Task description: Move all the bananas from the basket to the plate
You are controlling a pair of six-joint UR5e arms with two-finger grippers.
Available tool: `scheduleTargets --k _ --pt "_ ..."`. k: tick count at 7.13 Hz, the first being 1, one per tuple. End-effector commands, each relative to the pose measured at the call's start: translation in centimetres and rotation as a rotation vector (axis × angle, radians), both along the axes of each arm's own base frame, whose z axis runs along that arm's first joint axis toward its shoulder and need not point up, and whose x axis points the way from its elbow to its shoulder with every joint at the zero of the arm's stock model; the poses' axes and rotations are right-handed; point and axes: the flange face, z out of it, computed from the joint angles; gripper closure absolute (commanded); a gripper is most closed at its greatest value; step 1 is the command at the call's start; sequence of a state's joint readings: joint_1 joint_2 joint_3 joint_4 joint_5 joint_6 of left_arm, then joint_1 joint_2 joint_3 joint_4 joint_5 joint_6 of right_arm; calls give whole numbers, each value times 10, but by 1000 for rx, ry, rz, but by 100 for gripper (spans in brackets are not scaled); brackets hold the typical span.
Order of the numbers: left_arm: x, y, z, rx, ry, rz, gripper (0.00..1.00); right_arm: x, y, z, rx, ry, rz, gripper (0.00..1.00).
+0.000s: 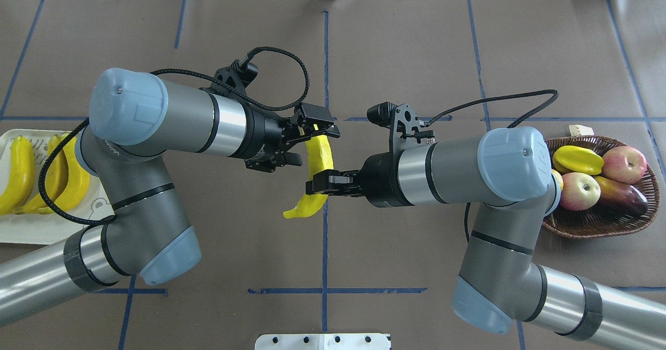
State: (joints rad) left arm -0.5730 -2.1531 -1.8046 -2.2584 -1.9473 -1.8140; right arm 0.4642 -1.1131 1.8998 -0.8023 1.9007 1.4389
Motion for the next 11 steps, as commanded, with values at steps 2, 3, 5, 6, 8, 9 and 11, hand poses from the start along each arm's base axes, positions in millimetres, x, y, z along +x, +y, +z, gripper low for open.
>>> scheduleTargets --k 2,3,5,6,8,9,11 --pt "2 2 -2 -30 11 0 100 -1 1 1 -1 1 -2 98" --pt "0 2 -2 -27 12 -2 100 -1 1 0 0 0 -2 97" --pt "-1 2 -4 -22 14 -3 100 2 5 -4 2 -7 -5 1" --pt "-3 1 -4 -22 14 -6 100 5 5 -6 3 -9 -4 0" --pt "-7 -5 -1 -26 5 -15 100 10 9 -12 -7 12 -5 0" --pt "-18 -19 3 -33 -6 -41 100 13 8 -12 -6 9 -2 0" --pt "-47 -56 50 -71 -130 -15 100 36 0 -19 -24 46 25 0"
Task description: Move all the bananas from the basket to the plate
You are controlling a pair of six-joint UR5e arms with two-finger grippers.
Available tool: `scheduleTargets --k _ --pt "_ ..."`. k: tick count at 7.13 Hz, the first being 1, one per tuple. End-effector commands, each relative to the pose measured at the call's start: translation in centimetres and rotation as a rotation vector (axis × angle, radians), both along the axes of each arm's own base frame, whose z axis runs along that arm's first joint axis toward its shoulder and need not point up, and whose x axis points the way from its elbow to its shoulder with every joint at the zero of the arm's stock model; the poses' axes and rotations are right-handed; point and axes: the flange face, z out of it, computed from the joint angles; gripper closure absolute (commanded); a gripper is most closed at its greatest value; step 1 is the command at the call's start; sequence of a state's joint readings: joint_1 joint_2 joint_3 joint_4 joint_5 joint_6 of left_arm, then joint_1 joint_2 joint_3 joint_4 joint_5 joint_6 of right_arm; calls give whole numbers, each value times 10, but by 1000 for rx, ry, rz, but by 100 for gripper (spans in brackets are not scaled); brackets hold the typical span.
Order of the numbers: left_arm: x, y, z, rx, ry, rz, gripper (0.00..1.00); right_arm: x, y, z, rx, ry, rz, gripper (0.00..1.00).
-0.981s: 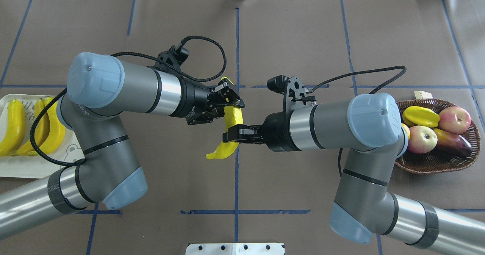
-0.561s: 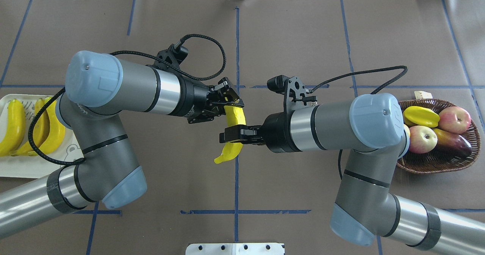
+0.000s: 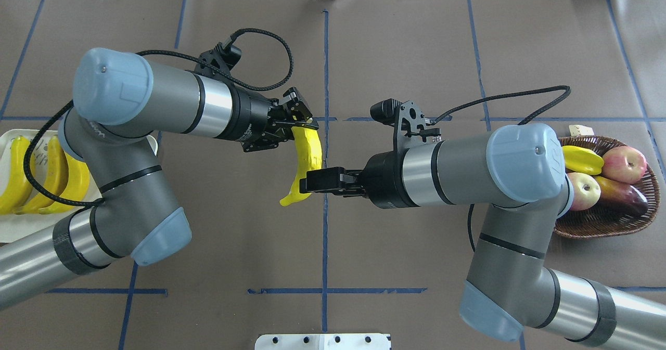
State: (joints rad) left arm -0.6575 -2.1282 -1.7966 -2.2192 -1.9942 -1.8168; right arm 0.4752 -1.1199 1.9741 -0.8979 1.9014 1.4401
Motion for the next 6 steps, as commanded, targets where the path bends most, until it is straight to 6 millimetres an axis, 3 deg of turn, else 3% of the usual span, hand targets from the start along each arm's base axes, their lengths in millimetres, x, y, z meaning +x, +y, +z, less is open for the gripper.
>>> scheduleTargets --k 1,2,3,4,6 --pt "-36 -32 75 -24 -178 19 100 30 -6 -12 -23 46 28 0" --pt "-65 -50 132 -26 -302 4 100 41 -11 -15 -34 65 47 0" --pt "-97 -56 191 5 -421 18 100 50 -21 -12 -42 77 73 0" --pt "-116 -49 237 27 -493 46 100 55 -28 -4 -52 95 88 0" --pt "-131 -35 288 -19 -560 64 100 63 -40 2 -69 136 110 0"
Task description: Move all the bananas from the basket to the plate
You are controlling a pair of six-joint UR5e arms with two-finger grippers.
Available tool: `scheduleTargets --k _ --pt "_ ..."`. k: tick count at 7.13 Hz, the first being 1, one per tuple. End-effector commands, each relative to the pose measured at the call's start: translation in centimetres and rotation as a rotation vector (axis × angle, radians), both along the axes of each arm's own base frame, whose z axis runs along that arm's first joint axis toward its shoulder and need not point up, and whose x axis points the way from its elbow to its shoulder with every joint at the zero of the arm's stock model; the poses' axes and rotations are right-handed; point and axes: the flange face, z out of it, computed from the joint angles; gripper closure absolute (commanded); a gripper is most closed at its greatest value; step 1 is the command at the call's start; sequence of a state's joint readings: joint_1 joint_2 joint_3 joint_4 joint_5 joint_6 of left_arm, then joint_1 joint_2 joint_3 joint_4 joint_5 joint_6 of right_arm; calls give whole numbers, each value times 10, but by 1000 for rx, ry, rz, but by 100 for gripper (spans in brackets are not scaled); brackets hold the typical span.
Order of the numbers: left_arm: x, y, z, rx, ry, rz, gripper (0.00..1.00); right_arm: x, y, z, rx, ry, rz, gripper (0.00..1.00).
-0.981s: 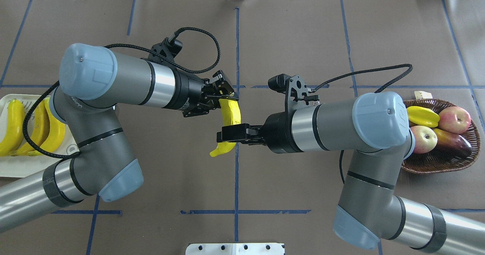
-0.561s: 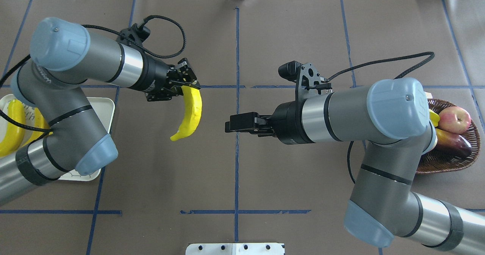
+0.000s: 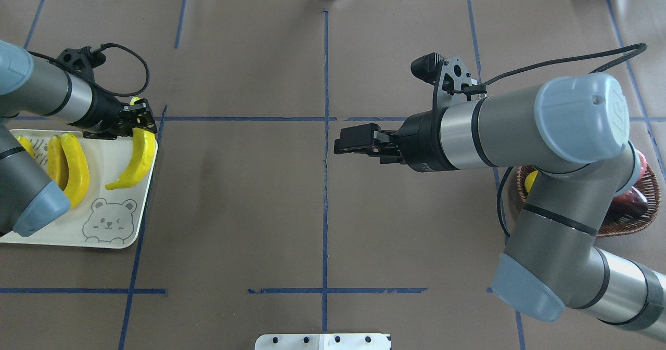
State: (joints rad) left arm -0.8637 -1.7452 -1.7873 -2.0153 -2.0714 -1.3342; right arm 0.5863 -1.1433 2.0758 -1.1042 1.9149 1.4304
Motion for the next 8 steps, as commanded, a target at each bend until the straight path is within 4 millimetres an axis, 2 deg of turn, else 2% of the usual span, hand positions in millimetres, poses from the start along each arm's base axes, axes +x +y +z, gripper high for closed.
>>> scheduleTargets --k 1,2,3,4,5,6,8 --pt "-16 17 50 -51 -66 10 100 13 -17 12 -33 56 34 0" --pt "-16 22 66 -71 -87 13 100 24 -28 24 -46 81 51 0" --pt "-13 23 67 -72 -91 15 73 43 -43 36 -55 100 57 0" --pt "-3 23 70 -41 -124 -1 1 61 -53 58 -55 136 72 0" --pt "8 27 70 -13 -150 -11 0 84 -67 81 -41 177 67 0" --pt "6 30 62 0 -136 -7 0 111 -84 103 -19 255 46 0" --pt "-3 34 31 32 -84 16 0 159 -118 142 74 527 -70 0"
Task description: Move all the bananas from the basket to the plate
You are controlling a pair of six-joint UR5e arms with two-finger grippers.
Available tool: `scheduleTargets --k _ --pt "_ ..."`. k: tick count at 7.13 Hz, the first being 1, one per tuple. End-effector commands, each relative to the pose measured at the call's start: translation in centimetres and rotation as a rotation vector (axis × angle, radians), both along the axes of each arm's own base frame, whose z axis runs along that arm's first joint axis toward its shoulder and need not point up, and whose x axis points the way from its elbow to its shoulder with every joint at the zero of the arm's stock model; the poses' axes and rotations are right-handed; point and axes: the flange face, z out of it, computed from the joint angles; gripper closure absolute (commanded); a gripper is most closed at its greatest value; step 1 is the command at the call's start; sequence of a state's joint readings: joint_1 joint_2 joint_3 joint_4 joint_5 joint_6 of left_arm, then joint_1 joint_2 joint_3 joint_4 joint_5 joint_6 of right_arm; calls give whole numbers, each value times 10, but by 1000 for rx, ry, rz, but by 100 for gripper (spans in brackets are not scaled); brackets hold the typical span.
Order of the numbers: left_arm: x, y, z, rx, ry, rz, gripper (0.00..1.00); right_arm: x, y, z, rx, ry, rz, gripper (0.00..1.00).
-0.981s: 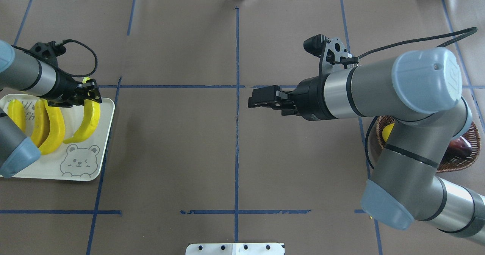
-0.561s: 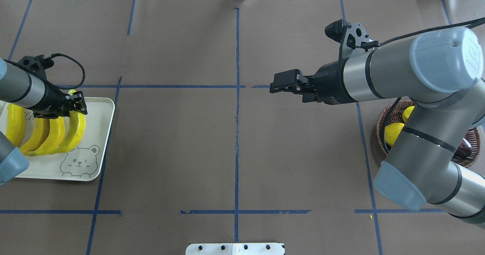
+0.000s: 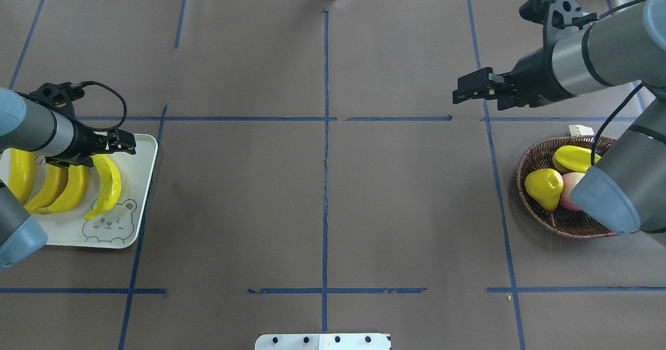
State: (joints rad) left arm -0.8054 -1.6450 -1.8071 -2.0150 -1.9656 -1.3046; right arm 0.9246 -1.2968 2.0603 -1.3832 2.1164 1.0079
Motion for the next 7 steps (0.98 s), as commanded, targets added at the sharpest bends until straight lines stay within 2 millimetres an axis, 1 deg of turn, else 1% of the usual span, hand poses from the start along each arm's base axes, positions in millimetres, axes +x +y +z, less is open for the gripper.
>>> scheduleTargets --k 1,2,3,4,5,6,7 --pt "-34 -11 -25 82 47 62 0 76 -34 51 84 266 -141 0" --pt "-70 -24 -21 156 40 120 0 117 -42 87 106 311 -198 0" --pt "-128 -41 -9 210 12 176 0 160 -62 129 86 248 -254 0" --pt "-180 -54 4 259 -54 251 0 200 -67 172 100 210 -296 0" --pt "-233 -66 26 243 -125 308 0 238 -71 205 110 210 -301 0" --pt "-286 -68 41 245 -168 333 0 264 -68 238 99 184 -304 0" --pt "-322 -65 54 219 -185 342 0 281 -65 262 73 140 -298 0"
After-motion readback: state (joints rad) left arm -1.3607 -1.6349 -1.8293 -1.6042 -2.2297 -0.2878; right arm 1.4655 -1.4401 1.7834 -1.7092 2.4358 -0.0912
